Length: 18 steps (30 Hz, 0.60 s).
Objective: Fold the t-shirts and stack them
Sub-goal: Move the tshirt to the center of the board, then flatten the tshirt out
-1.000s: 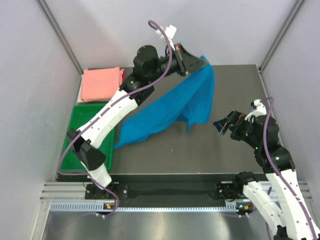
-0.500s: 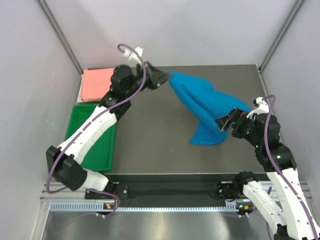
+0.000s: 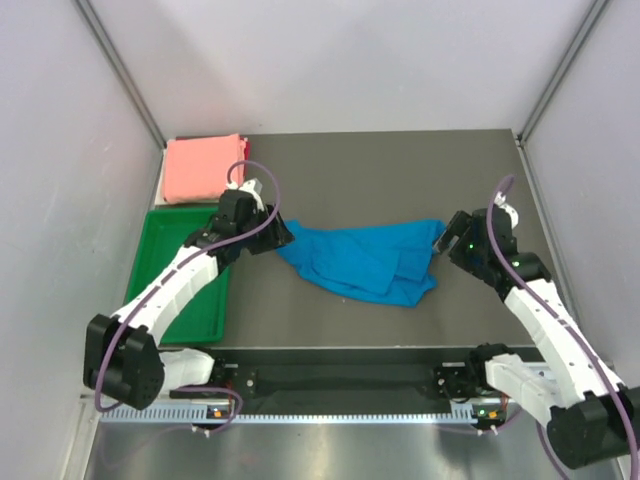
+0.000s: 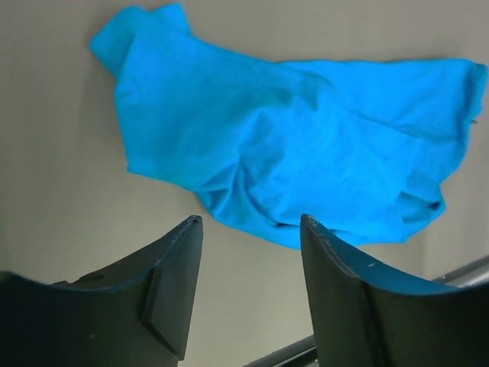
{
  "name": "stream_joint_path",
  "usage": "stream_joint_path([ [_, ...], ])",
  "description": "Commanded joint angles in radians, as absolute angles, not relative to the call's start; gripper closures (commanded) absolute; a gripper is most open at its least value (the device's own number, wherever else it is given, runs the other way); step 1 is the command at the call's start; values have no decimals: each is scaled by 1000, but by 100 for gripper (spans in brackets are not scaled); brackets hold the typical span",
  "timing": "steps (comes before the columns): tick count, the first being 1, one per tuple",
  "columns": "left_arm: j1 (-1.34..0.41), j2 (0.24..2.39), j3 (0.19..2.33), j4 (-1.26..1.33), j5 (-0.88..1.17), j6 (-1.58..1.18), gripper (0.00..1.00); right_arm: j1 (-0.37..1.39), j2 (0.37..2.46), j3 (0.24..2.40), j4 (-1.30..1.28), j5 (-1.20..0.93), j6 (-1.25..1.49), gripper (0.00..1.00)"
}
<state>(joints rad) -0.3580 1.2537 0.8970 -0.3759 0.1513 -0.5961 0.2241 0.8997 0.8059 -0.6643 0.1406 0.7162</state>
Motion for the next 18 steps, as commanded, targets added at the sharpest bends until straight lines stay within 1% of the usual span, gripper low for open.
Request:
stream_joint_path([
  [1,-360,1224,946,-358,221,-515,40,207,923,729,-540,95,778,21],
  [5,-365,1339,956,-314,333,-506,38,210,1000,655,-399,41,778,23],
  [11,-370,1489,999,-356,247,-433,36,215,1119,574,-142,-61,704,25],
  [16,-383,1568,1011,-316,255,-425,36,216,1251,626,-115,-22,667,32],
  [17,-394,1595,1014,-308,258,-428,39,215,1265,633,-106,-20,666,33],
  [18,-399,1611,1026,-304,277,-429,57,215,1279,653,-97,-28,660,37],
])
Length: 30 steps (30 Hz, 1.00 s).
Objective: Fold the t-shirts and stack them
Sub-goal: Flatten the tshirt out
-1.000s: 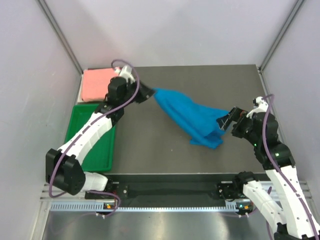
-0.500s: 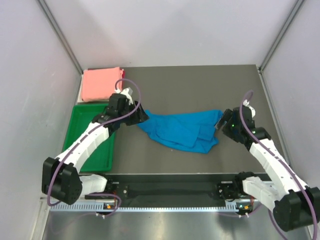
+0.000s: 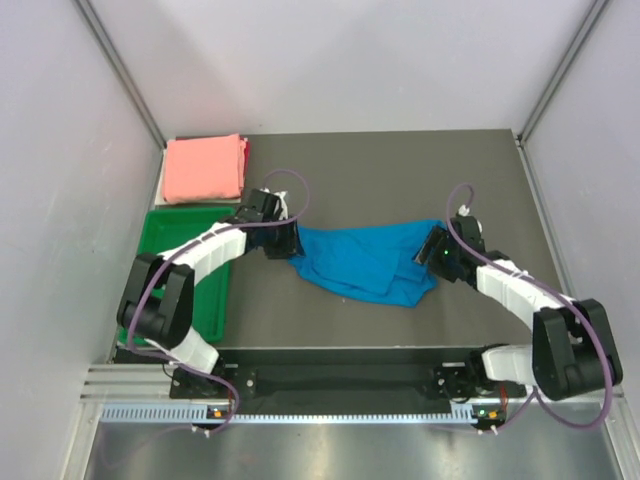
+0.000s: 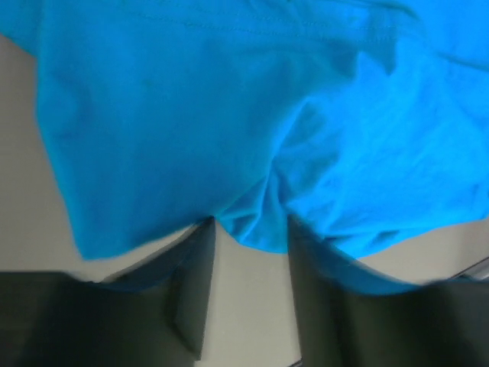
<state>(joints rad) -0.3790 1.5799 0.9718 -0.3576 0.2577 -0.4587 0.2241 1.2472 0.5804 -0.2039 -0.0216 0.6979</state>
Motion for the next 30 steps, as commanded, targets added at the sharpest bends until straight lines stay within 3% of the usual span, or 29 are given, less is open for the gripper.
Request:
stream_joint_path([
  [1,-405,1623,1034,-302,287,-430,67,215,1293,669,-94,-32,649,42],
  [2,-419,1644,1043,-304,296,-430,78,215,1314,701,-95,-37,646,51],
  [3,-425,1652,1060,-304,307,-430,87,215,1322,719,-103,-37,646,72],
  [4,-429,1654,1069,-308,319,-440,100,213,1327,744,-119,-29,637,82],
  [6,-434,1635,1101,-327,333,-465,100,212,1298,830,-225,62,626,100],
  [12,-451,1438,1224,-452,238,-538,100,206,1106,1087,-661,343,589,100],
  [17,-453,1251,1249,-472,221,-604,100,201,932,1230,-811,351,586,100],
  [24,-456,1126,1192,-436,316,-620,100,199,781,1298,-779,224,618,100],
  [26,-466,1117,1155,-379,363,-626,92,199,766,1264,-767,198,644,99],
  [28,-517,1130,1109,-336,362,-629,71,201,749,1233,-765,180,676,100],
  [30,-586,1147,1076,-305,330,-621,60,201,729,1172,-758,163,710,100],
])
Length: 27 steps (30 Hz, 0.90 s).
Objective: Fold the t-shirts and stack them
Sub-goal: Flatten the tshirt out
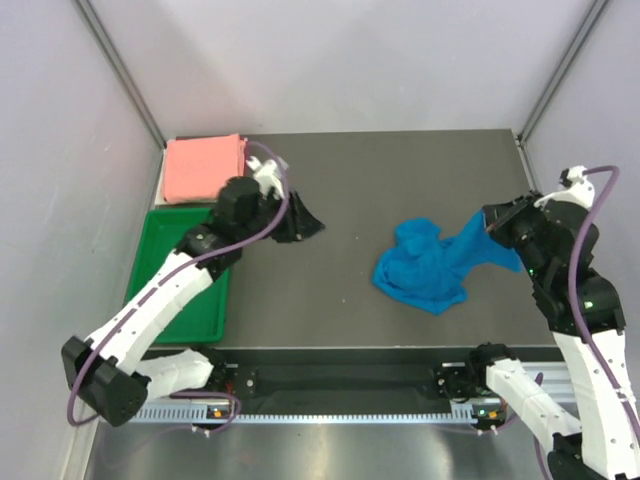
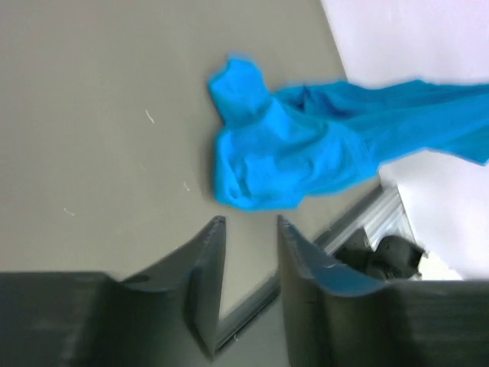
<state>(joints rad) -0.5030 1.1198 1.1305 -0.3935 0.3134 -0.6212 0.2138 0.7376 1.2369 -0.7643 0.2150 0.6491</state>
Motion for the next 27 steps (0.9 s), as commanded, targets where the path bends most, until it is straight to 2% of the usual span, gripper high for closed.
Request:
stream_joint_path([
  [1,-668,1176,1068,-281,306,-615,56,199,704,1149,-735,155,722,100],
  [2,-710,1193,1052,-229,264,-611,52,199,692,1105,-724,149,736,100],
  [7,-952,1351,1009,-6,85,-624,43,199,643,1020,-637,118,808,100],
  [9,-1009,1423,1048,84,9,-615,36,201,647,1006,-617,100,815,100],
  [13,-1143,1653,1179,107,-109,-539,34,199,701,1025,-601,83,833,100],
  [25,-1178,1931,1316,313,-26,-515,31,199,726,1054,-560,55,804,100],
  [27,-1178,1960,1345,288,-29,-522,34,201,723,1046,-557,54,805,100],
])
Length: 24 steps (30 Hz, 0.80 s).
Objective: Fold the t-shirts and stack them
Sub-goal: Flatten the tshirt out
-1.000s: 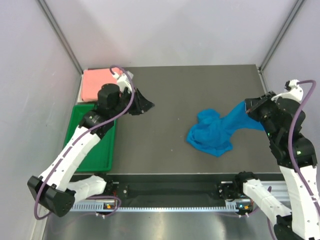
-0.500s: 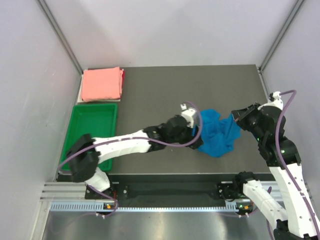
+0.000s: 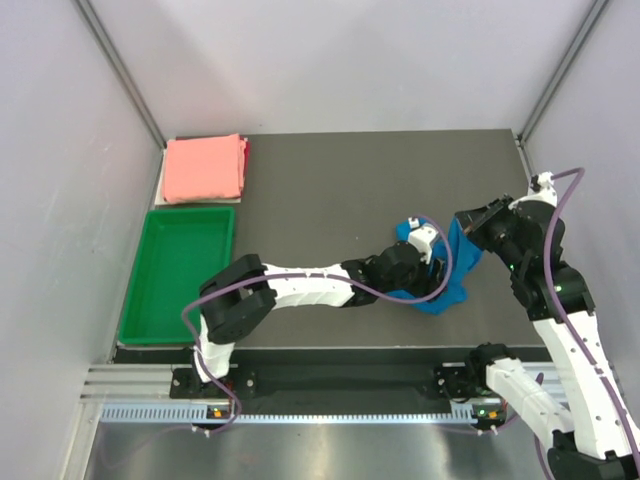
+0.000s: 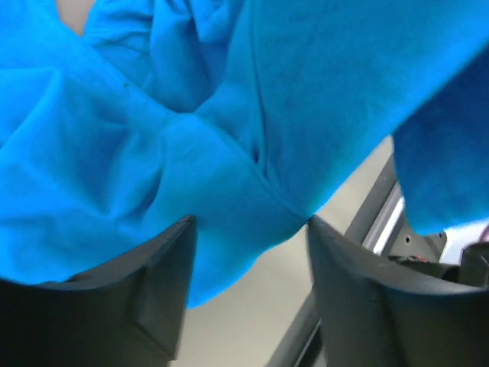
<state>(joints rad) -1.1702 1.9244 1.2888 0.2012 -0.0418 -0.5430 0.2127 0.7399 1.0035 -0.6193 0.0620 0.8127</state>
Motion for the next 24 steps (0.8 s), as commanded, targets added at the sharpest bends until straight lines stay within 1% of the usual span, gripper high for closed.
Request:
stream_joint_path([
  [1,-1178,1983,1353,282,-31,-528,38,199,721,1043,-554,54,805,100],
  [3,-1178,1991,1350,272,-35,-540,66,198,716,1039,-554,55,804,100],
  [6,-1175,1970,1332,250,-23,-570,100,198,718,1051,-564,90,789,100],
  [9,-1175,1884,1296,198,-37,-619,100,195,723,1092,-612,177,763,100],
  [15,-1175,1587,1190,-29,-153,-719,100,175,742,1245,-675,443,666,100],
  [16,-1175,1516,1184,-116,-210,-729,100,175,739,1259,-675,463,660,100],
  [18,-1173,1412,1163,-193,-264,-748,100,175,741,1310,-683,515,643,100],
  [20,-1173,1347,1137,-257,-328,-753,100,175,749,1376,-701,544,632,100],
  [24,-1172,1172,1095,-333,-386,-756,100,173,772,1472,-733,580,591,100],
])
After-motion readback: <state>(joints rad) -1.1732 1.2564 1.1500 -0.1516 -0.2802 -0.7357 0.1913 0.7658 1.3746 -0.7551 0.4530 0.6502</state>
